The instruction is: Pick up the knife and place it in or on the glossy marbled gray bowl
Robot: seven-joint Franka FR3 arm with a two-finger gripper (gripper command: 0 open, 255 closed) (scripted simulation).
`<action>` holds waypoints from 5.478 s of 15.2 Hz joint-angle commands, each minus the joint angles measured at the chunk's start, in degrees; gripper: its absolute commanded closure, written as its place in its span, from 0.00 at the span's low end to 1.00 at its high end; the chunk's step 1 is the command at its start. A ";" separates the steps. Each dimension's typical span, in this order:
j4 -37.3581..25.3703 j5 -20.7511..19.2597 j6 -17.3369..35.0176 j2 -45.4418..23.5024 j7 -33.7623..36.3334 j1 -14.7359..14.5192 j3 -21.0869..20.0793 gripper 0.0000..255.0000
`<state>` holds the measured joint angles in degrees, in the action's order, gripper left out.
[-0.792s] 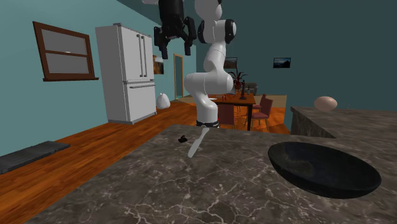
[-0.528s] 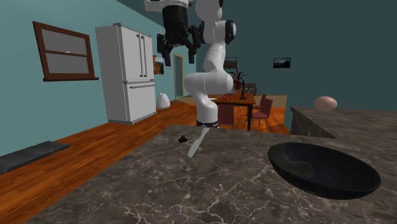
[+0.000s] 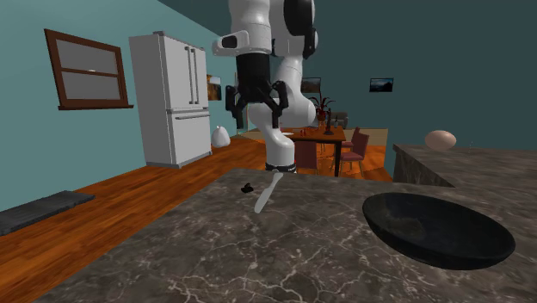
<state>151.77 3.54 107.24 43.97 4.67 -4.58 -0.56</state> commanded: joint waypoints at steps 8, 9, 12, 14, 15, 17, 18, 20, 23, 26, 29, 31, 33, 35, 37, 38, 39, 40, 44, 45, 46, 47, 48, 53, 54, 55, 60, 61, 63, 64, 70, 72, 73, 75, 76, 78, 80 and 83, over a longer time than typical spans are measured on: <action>10.04 1.92 18.02 -7.64 -0.97 -4.08 -3.64 0.00; 10.53 1.99 19.04 -8.17 -0.98 -4.12 -3.69 0.00; 11.90 2.21 22.17 -9.93 -1.04 -4.23 -3.86 0.00; 12.74 2.37 24.32 -11.24 -1.08 -4.31 -3.97 0.00; 12.98 2.41 24.95 -11.64 -1.09 -4.33 -4.00 0.00; 12.98 2.41 24.95 -11.64 -1.09 -4.33 -3.99 0.00; 12.98 2.41 24.95 -11.64 -1.09 -4.33 -3.99 0.00; 12.98 2.41 24.95 -11.64 -1.09 -4.33 -3.99 0.00; 12.97 2.41 24.94 -11.63 -1.10 -4.33 -3.99 1.00; 12.97 2.40 24.91 -11.61 -1.10 -4.32 -3.98 1.00; 12.96 2.42 24.83 -11.53 -1.06 -4.35 -4.01 1.00; 12.94 2.43 24.83 -11.55 -1.05 -4.36 -4.02 1.00; 12.58 2.34 23.86 -10.94 -1.04 -4.31 -3.95 1.00; 11.72 2.22 21.72 -9.66 -0.96 -4.27 -3.88 1.00; 10.81 2.09 19.62 -8.47 -0.88 -4.22 -3.81 1.00; 10.33 2.03 18.60 -7.92 -0.84 -4.20 -3.77 1.00; 9.84 1.97 17.58 -7.40 -0.80 -4.18 -3.73 1.00; 9.34 1.92 16.58 -6.90 -0.76 -4.16 -3.69 1.00; 7.20 1.69 12.69 -5.14 -0.62 -4.08 -3.53 1.00; 6.63 1.64 11.75 -4.77 -0.58 -4.06 -3.49 1.00; 6.06 1.59 10.81 -4.41 -0.55 -4.04 -3.45 1.00; 5.47 1.54 9.89 -4.08 -0.52 -4.02 -3.41 1.00; 4.87 1.49 8.98 -3.76 -0.48 -4.01 -3.37 1.00; 1.71 1.25 4.58 -2.51 -0.32 -3.92 -3.19 1.00; 1.05 1.20 3.72 -2.32 -0.29 -3.91 -3.15 1.00; 0.44 1.17 2.96 -2.16 -0.26 -3.90 -3.11 1.00; -5.62 3.99 5.35 -10.22 5.76 -6.43 -8.42 1.00; -7.02 4.35 5.74 -11.91 6.93 -6.78 -9.44 1.00; -9.98 4.83 6.43 -15.35 9.31 -7.40 -11.40 1.00; -11.54 4.96 6.71 -17.11 10.51 -7.65 -12.36 1.00; -22.09 4.02 7.59 -28.07 17.96 -8.71 -17.75 1.00; -26.06 3.05 7.52 -31.92 20.58 -9.04 -19.37 1.00; -28.14 2.44 7.41 -33.89 21.92 -9.23 -20.14 1.00; -32.50 1.00 7.02 -37.93 24.64 -9.71 -21.58 1.00; -34.78 0.17 6.73 -40.00 26.01 -10.01 -22.23 1.00; -39.59 -1.68 5.94 -44.26 28.76 -10.82 -23.37 1.00; -39.32 -1.87 6.63 -44.71 28.97 -10.96 -23.38 1.00; -37.67 -2.13 8.87 -45.35 29.11 -11.02 -23.41 1.00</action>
<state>113.70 1.53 115.42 -1.09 33.72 -15.58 -23.96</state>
